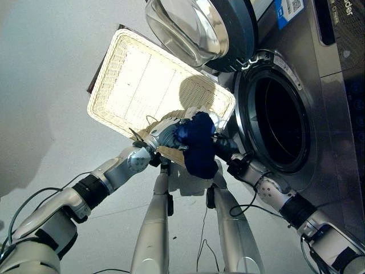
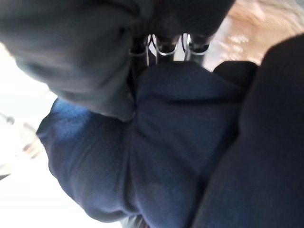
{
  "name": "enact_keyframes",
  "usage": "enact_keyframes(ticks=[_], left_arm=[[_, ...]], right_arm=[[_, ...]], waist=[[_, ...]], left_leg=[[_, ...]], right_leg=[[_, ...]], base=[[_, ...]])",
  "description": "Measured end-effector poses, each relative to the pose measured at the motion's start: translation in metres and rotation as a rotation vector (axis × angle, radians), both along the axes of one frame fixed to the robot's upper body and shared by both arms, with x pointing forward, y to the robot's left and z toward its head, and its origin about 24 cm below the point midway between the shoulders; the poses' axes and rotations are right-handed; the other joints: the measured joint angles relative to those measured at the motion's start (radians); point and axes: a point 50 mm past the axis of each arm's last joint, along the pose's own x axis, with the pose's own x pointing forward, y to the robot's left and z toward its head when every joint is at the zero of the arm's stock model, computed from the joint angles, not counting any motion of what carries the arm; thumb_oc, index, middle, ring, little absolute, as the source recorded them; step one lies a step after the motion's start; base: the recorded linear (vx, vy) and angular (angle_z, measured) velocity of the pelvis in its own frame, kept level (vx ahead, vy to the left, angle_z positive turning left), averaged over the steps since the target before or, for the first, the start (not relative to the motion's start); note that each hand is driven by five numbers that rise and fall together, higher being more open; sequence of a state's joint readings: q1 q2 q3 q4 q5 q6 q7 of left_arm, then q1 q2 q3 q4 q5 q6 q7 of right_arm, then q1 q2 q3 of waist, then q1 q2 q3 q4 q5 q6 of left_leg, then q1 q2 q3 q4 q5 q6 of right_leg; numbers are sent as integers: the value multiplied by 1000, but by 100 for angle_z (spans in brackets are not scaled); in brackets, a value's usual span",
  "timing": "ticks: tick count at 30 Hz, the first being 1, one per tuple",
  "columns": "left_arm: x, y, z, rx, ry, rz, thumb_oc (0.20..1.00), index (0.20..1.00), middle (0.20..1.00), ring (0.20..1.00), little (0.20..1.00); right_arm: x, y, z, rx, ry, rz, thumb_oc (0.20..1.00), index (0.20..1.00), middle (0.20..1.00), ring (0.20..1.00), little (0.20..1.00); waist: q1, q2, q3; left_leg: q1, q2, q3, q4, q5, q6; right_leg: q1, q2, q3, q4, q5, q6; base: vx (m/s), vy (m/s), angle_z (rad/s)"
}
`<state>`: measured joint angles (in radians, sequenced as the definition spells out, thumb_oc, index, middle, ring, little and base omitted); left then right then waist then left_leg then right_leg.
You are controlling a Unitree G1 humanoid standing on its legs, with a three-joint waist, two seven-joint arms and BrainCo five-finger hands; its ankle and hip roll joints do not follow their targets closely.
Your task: Put the clothes into the washing machine.
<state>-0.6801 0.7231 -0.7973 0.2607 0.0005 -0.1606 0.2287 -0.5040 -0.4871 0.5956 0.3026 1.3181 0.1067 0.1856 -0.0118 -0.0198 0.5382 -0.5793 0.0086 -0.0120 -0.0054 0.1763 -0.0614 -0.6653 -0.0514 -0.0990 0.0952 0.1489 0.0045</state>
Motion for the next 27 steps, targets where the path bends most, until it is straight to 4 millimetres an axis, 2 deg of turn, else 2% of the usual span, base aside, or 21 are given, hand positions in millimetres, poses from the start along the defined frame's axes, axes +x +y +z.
enact_keyframes(ticks=[2,4,6,7,10,11,14,17,18,20,22,23,25,26,27], left_arm=[[-1,4,-3,-47,25,27,1000,1000,1000,1000,1000],[-1,13,-7,-169,60,92,1000,1000,1000,1000,1000],[1,20,-7,-250,67,143,1000,1000,1000,1000,1000],[3,27,-6,-334,72,201,1000,1000,1000,1000,1000],[6,41,-3,-492,62,311,1000,1000,1000,1000,1000],[5,53,-6,-546,61,381,1000,1000,1000,1000,1000],[1,70,-11,-622,57,478,1000,1000,1000,1000,1000],[-3,97,-22,-701,72,611,1000,1000,1000,1000,1000],[-3,102,-24,-712,76,633,1000,1000,1000,1000,1000],[-4,118,-31,-750,101,706,1000,1000,1000,1000,1000],[-4,119,-35,-770,118,718,1000,1000,1000,1000,1000],[-5,117,-44,-787,143,717,1000,1000,1000,1000,1000],[-9,118,-56,-783,181,733,1000,1000,1000,1000,1000],[-10,117,-59,-782,189,730,1000,1000,1000,1000,1000],[-11,114,-67,-797,206,730,1000,1000,1000,1000,1000]], right_arm=[[-3,3,-6,95,68,30,200,200,200,200,200],[-9,9,-11,310,167,67,200,200,200,200,200],[-10,13,-12,432,203,68,200,200,200,200,200],[-10,15,-11,561,234,51,200,200,200,200,200],[-3,13,-4,784,210,-27,200,200,200,200,200],[2,5,3,872,156,-84,200,200,200,200,200],[9,-14,11,937,67,-182,200,200,200,200,200],[17,-47,22,1025,-53,-351,200,200,200,200,200],[17,-50,23,1043,-68,-374,200,200,200,200,200],[22,-68,33,1092,-133,-511,200,200,200,200,200],[23,-82,42,1120,-161,-632,200,200,200,200,200],[22,-105,55,1180,-170,-830,200,200,200,200,200],[23,-129,67,1234,-170,-1018,200,200,200,200,200],[24,-129,68,1209,-179,-1049,200,200,200,200,200],[27,-138,65,1242,-71,-1207,200,200,200,200,200]], waist=[[1,0,0],[3,0,0],[3,0,0],[2,6,-1],[2,20,0],[1,39,0],[-2,80,-1],[0,119,-1],[0,119,-1],[-3,122,-2],[-7,128,-4],[-19,140,-3],[-26,145,-2],[-23,146,-3],[-23,161,-5]], left_leg=[[3,0,1,0,0,0],[7,0,4,0,0,0],[11,0,7,0,0,0],[14,0,11,-2,0,0],[19,-2,22,-10,0,1],[26,-5,35,-17,2,3],[30,-10,49,-25,5,7],[56,-11,70,-43,6,9],[62,-11,73,-45,6,9],[79,-10,93,-53,6,9],[82,-10,95,-54,6,9],[85,-11,101,-55,6,9],[92,-14,115,-60,6,9],[96,-15,121,-61,6,9],[97,-20,125,-61,6,9]], right_leg=[[2,0,1,0,0,0],[4,0,3,0,1,0],[6,0,6,0,1,1],[7,-1,10,-1,2,2],[7,-1,22,-7,9,4],[7,-3,33,-14,14,8],[7,-6,46,-23,20,13],[18,-5,63,-32,27,14],[19,-5,63,-32,29,10],[24,-5,67,-34,29,10],[26,-4,68,-35,31,11],[29,-4,73,-37,33,13],[31,-5,85,-43,37,18],[33,-5,90,-46,40,19],[34,-10,94,-50,45,21]], base=[[-3,-55,-1],[-3,-49,-2],[-5,-13,-4],[-5,11,-6],[4,32,-11],[20,67,-15],[29,53,-14],[48,17,-18],[35,10,-14],[36,21,-18],[56,41,-6],[53,47,-4],[40,48,-12],[57,48,-14],[66,44,-7]])
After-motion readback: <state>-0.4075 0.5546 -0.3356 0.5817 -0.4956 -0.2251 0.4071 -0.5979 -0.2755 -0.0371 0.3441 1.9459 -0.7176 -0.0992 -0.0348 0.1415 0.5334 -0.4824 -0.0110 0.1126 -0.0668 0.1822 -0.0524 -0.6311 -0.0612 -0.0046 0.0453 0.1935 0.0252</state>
